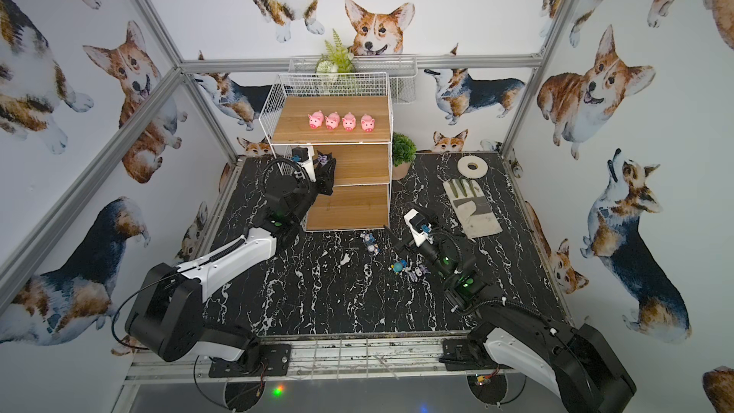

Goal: Organize plastic toys on shelves
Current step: Place the plastic toy on the shelf.

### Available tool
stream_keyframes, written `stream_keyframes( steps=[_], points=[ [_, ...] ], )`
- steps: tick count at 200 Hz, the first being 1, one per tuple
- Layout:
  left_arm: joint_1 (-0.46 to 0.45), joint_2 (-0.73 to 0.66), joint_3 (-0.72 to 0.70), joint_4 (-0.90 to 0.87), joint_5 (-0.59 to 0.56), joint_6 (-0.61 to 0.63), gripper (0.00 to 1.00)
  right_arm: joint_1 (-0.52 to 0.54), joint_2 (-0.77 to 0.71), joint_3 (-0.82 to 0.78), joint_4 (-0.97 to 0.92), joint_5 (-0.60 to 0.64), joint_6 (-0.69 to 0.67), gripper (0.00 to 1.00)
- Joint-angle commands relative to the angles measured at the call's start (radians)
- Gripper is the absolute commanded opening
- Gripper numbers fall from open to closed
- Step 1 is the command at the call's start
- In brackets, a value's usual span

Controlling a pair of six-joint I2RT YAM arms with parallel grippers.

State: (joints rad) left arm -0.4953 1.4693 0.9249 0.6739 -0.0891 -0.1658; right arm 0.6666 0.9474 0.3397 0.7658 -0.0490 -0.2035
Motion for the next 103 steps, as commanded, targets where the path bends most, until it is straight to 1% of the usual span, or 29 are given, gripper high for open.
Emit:
stream_keyframes(
  steps=[1, 77, 103],
  points=[
    [0.003, 0.014, 0.003, 0.058, 0.002, -0.013, 0.34, -0.002, -0.009, -0.001, 0.002, 0.009, -0.016, 0.98],
    [0.003, 0.019, -0.020, 0.067, -0.006, -0.005, 0.34, -0.007, -0.016, -0.005, 0.000, 0.010, -0.017, 0.98],
    [0.002, 0.016, -0.030, 0.067, -0.007, 0.006, 0.37, -0.008, -0.013, -0.007, 0.005, 0.010, -0.013, 0.98]
  ],
)
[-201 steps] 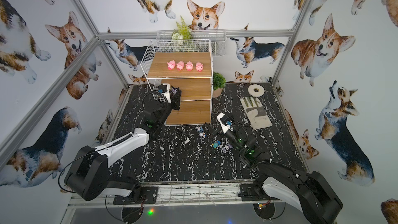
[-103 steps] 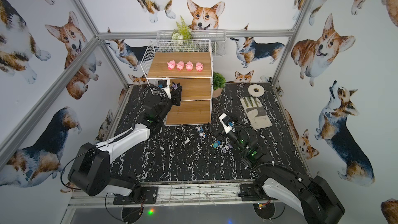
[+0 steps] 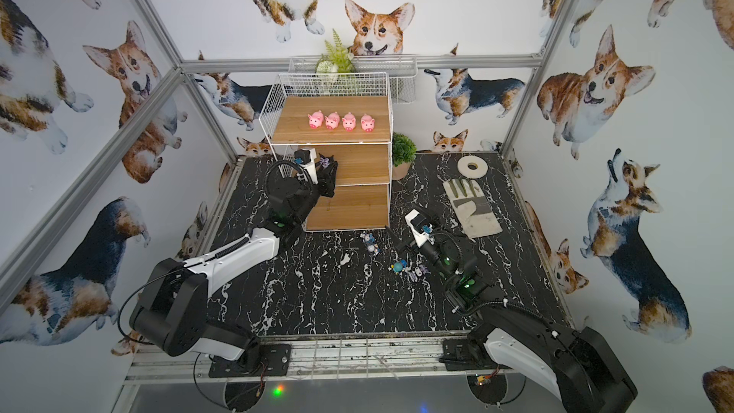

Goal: Organize plastic toys on shelves
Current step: Place the plastic toy on the shelf.

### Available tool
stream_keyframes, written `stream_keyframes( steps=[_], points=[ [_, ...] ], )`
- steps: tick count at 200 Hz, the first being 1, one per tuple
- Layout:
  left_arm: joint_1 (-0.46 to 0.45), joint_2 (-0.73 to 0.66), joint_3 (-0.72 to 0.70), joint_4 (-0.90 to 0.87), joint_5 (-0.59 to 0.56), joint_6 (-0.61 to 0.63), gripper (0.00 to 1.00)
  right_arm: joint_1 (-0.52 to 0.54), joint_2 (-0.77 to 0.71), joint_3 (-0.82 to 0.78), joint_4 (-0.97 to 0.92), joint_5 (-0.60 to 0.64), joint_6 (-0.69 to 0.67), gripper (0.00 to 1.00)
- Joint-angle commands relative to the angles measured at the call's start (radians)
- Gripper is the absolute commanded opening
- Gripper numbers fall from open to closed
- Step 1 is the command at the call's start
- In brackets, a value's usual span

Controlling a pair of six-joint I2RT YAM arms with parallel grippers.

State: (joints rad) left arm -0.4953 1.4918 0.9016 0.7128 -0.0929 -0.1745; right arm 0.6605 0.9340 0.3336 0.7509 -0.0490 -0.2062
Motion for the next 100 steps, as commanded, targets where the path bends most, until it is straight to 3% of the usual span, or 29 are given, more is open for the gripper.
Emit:
stream_keyframes(
  steps=[1, 100],
  points=[
    [0.001, -0.007, -0.007, 0.028, -0.003, 0.016, 0.37, -0.002, 0.000, -0.001, 0.020, 0.010, -0.011, 0.98],
    [-0.019, -0.006, -0.012, 0.001, -0.023, 0.043, 0.39, -0.004, -0.008, -0.004, 0.022, 0.013, -0.012, 0.98]
  ],
)
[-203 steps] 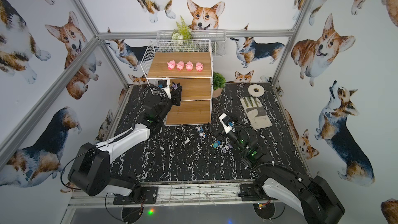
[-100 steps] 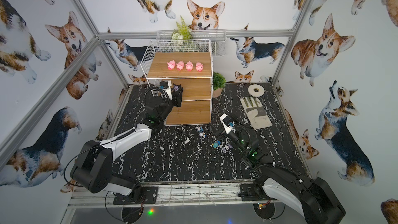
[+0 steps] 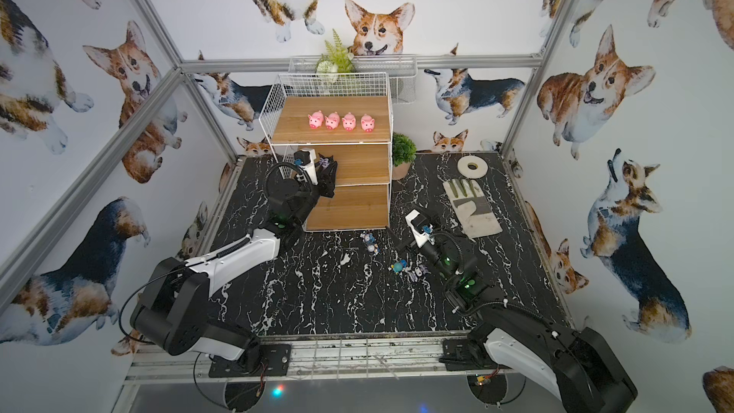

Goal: Organize plastic toys on shelves
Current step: Place the plastic toy on the shelf.

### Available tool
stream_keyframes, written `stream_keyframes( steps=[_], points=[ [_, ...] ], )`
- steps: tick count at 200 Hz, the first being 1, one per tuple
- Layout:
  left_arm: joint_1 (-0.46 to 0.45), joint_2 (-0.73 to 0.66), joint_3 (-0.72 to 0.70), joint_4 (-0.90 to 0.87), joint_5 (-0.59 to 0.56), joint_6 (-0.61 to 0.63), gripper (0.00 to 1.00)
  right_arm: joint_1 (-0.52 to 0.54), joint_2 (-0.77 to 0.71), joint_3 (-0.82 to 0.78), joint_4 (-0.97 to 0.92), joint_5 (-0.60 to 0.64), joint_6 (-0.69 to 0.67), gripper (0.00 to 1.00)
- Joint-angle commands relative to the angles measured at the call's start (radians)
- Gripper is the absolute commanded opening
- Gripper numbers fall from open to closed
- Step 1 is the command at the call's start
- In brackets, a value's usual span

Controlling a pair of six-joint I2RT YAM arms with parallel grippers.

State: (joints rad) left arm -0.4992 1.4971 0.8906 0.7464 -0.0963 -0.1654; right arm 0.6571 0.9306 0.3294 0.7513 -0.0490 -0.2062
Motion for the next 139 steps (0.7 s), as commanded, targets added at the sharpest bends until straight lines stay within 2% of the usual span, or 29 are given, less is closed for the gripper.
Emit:
stream_keyframes(
  steps=[1, 27, 60, 139],
  points=[
    [-0.017, -0.012, 0.000, -0.035, -0.021, 0.036, 0.39, -0.001, -0.004, 0.000, 0.022, 0.013, -0.011, 0.98],
    [-0.040, -0.021, 0.018, -0.095, -0.063, 0.083, 0.39, -0.001, -0.004, -0.002, 0.023, 0.014, -0.011, 0.98],
    [-0.046, -0.022, 0.018, -0.112, -0.104, 0.082, 0.40, -0.001, -0.015, -0.004, 0.025, 0.017, -0.011, 0.98],
    [-0.050, -0.003, 0.011, -0.085, -0.108, 0.080, 0.44, -0.005, -0.018, -0.007, 0.026, 0.021, -0.010, 0.98]
  ],
)
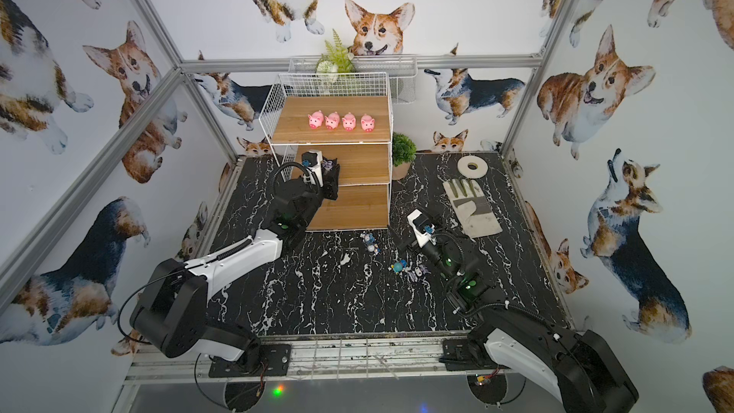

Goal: Organize plastic toys on shelves
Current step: Place the plastic toy on the shelf.

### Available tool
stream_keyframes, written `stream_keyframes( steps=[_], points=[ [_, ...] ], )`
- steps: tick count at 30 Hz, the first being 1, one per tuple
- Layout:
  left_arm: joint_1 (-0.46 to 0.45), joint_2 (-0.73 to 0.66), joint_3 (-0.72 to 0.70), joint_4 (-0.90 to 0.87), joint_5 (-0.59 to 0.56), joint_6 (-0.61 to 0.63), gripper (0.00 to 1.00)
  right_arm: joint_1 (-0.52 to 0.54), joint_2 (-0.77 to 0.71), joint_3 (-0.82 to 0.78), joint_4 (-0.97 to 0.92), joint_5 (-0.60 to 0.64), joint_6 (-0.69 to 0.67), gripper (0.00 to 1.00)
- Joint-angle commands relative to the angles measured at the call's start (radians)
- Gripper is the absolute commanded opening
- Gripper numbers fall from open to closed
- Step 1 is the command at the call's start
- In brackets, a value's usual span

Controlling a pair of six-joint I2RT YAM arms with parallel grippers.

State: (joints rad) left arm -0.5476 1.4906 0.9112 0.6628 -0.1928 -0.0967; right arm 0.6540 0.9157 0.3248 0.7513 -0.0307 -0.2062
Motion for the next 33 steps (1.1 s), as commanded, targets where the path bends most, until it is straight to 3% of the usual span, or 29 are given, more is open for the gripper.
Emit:
stream_keyframes(
  steps=[1, 25, 33],
  points=[
    [-0.002, 0.003, -0.010, 0.000, -0.011, 0.012, 0.44, -0.002, -0.003, -0.002, 0.026, 0.002, -0.010, 0.98],
    [-0.014, -0.018, -0.090, 0.080, -0.039, 0.008, 0.47, -0.005, -0.001, -0.006, 0.036, -0.005, -0.004, 0.98],
    [-0.015, -0.029, -0.095, 0.093, -0.030, 0.011, 0.43, -0.006, 0.005, -0.006, 0.037, -0.007, -0.002, 0.98]
  ],
)
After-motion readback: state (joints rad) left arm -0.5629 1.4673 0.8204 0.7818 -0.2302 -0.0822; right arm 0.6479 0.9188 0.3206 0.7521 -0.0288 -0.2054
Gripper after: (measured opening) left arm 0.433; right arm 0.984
